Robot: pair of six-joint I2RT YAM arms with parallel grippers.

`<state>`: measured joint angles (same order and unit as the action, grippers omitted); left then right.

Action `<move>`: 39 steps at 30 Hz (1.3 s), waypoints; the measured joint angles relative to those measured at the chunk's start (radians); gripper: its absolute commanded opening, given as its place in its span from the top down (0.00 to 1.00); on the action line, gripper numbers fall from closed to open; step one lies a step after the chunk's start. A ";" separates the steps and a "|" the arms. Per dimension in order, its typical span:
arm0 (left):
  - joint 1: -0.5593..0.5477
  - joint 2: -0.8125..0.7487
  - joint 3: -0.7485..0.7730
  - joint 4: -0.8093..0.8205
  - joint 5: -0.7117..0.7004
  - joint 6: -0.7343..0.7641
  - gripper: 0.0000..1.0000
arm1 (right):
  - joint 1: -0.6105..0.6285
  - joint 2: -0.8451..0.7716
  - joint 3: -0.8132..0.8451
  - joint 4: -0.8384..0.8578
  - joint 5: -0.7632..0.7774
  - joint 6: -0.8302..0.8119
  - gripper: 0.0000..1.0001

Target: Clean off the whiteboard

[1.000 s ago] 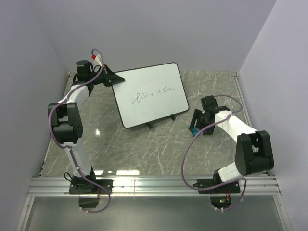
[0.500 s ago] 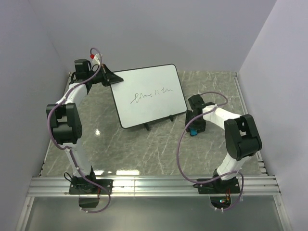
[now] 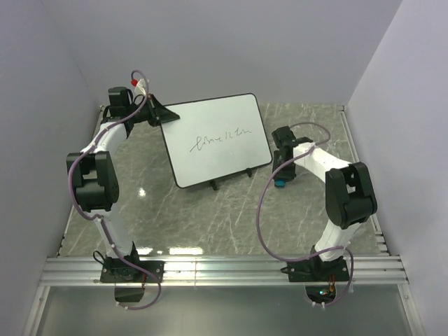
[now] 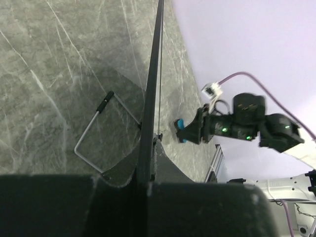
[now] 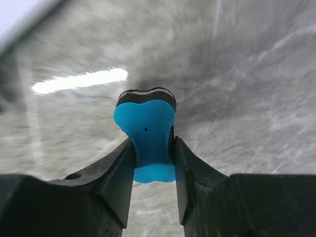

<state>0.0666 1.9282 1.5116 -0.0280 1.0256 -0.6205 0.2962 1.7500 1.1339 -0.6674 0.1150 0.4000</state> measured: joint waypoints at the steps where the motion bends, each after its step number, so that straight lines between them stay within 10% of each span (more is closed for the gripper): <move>1: -0.001 -0.002 -0.005 0.003 -0.002 0.000 1.00 | 0.000 -0.001 0.027 -0.014 -0.001 0.000 1.00; 13: -0.042 -0.007 -0.013 0.028 -0.039 -0.011 1.00 | 0.027 0.023 0.610 -0.031 -0.357 0.065 1.00; 22: -0.075 -0.051 -0.077 0.087 -0.090 -0.047 1.00 | 0.236 0.356 0.969 -0.006 -0.586 0.129 1.00; 39: -0.077 -0.099 -0.141 0.107 -0.111 -0.047 1.00 | 0.323 0.411 0.884 -0.047 -0.486 0.158 1.00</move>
<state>-0.0101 1.8294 1.3705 0.0788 0.9150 -0.6670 0.6197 2.1612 2.0178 -0.7139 -0.3706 0.5575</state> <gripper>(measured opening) 0.066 0.405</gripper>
